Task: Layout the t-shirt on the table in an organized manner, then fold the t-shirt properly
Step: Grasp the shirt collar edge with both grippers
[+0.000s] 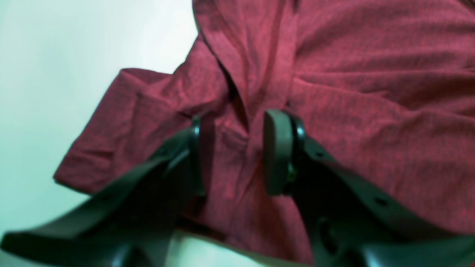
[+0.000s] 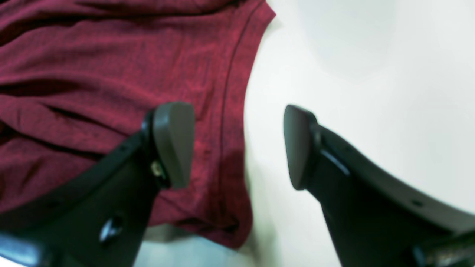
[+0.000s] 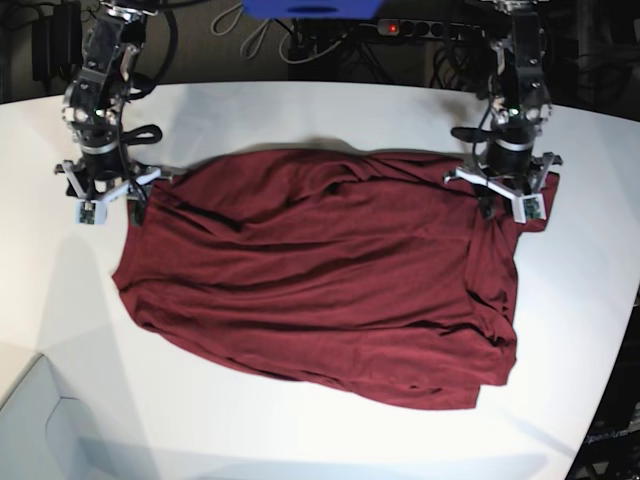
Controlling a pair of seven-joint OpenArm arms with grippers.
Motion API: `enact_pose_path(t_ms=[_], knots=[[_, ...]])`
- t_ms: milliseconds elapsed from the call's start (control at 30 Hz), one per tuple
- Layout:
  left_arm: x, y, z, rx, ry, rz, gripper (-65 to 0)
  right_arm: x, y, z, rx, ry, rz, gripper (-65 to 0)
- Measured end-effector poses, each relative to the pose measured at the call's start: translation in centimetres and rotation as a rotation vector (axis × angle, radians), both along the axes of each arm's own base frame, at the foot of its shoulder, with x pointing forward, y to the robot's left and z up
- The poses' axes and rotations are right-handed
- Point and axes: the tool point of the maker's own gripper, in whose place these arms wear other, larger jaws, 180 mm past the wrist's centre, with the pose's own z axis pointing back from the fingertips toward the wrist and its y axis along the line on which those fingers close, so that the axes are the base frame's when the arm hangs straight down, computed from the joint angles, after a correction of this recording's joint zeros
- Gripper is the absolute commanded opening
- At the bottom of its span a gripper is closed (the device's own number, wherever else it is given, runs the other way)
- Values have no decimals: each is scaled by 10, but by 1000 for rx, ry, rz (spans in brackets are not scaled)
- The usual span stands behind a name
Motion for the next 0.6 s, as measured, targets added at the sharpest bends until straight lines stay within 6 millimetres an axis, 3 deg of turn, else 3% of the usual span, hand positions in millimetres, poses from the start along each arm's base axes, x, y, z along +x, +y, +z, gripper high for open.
enact_pose_path(t_ms=[400, 467, 567, 600], knots=[[0, 1, -7, -4, 18, 4, -441, -1, 0, -1, 0, 6, 0, -273], [0, 1, -7, -4, 18, 4, -492, -1, 0, -1, 0, 6, 0, -273], [-1, 4, -7, -4, 17, 14, -650, -1, 0, -1, 1, 6, 0, -273], [-1, 8, -6, -2, 15, 25, -650, -1, 0, -1, 0, 6, 0, -273]])
